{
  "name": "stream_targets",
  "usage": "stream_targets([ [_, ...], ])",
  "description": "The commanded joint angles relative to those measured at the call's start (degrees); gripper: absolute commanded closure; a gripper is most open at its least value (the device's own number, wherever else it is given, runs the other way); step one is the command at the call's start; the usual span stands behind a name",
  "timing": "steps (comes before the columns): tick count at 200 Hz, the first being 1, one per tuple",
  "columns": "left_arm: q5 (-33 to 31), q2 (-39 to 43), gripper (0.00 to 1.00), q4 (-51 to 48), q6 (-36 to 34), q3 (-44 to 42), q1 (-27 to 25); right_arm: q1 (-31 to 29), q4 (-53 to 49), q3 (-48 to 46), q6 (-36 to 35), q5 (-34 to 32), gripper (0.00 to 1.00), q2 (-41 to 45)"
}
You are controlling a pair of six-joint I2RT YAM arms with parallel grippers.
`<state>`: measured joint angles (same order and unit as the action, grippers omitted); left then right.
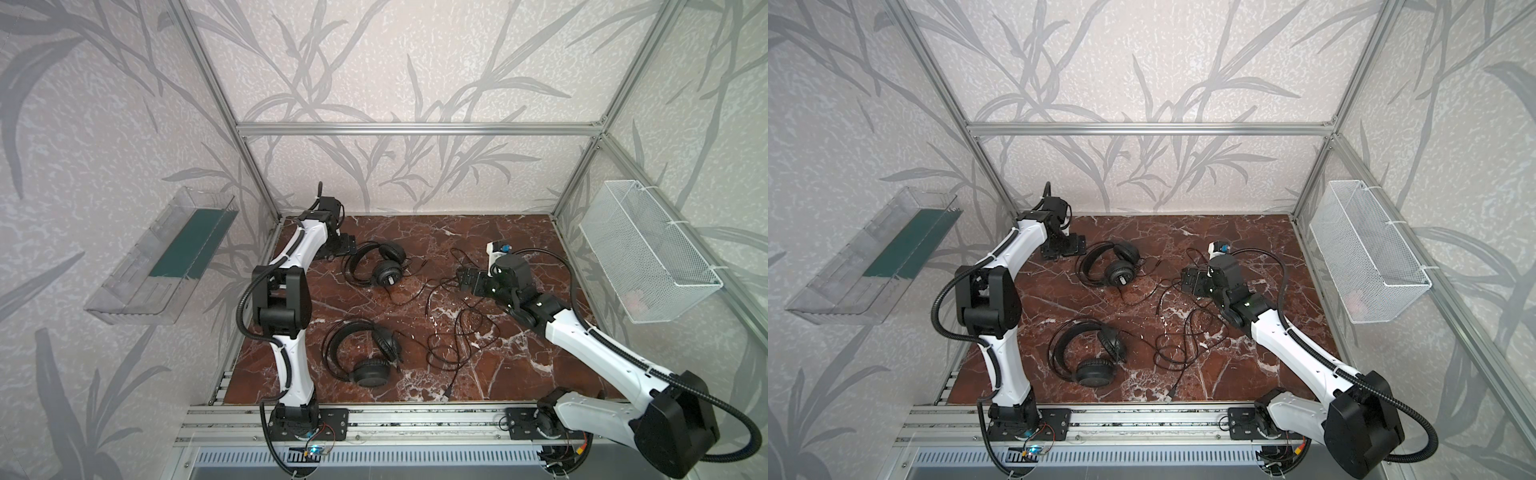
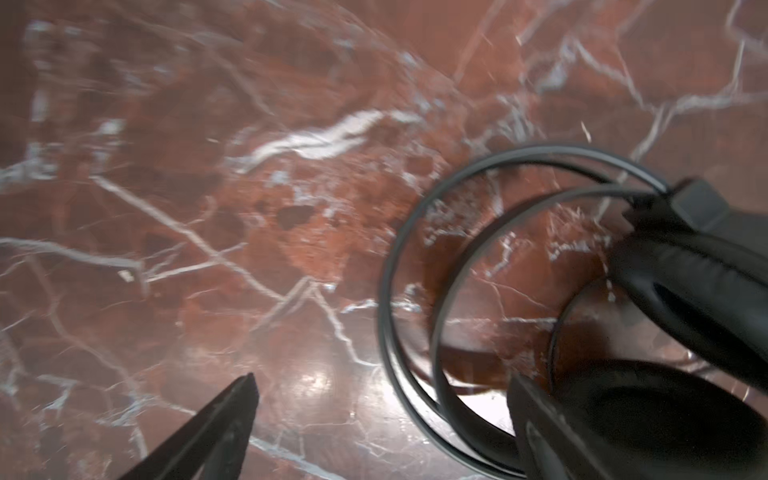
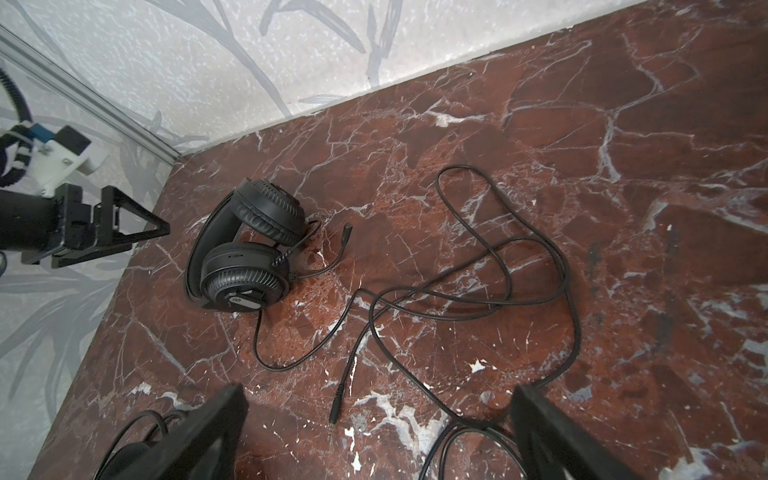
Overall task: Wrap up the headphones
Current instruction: 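Grasp the farther headphones' headband with the left gripper while the right reaches the cable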
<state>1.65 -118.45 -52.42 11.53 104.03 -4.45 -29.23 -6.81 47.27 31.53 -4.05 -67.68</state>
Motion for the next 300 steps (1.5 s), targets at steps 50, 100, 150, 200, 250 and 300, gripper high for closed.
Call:
stream_targets([
  [50,-3.54,-7.0,0.05,-7.51,-3.84,6.27,-1.33,-1.84,-0.32,0.72,-0.68,-0.87,0.01,-0.25],
  [100,-0.59,-10.38,0.06,-7.9,-3.57,7.08,-0.8,-2.6,-0.82,1.59,-0.85,-0.88,0.01,-1.88],
  [150,0.33,-14.5,0.11,-9.48,-2.97,10.71,-0.98,-3.59,-0.62,1.87,-1.2,-0.87,0.01,-2.28],
  [200,-1.32,-17.32,0.2,-10.38,-3.0,12.34,-2.06,-4.43,-0.75,2.47,-1.56,-1.04,0.01,-3.27],
  [250,-2.35,-18.88,0.37,-10.85,-2.53,13.37,-2.39,-4.67,-0.73,2.3,-1.56,-1.66,0.01,-2.81],
  [300,-3.5,-20.59,0.52,-11.1,-2.52,13.94,-2.6,-4.62,-0.68,2.22,-1.47,-1.57,0.01,-2.63],
])
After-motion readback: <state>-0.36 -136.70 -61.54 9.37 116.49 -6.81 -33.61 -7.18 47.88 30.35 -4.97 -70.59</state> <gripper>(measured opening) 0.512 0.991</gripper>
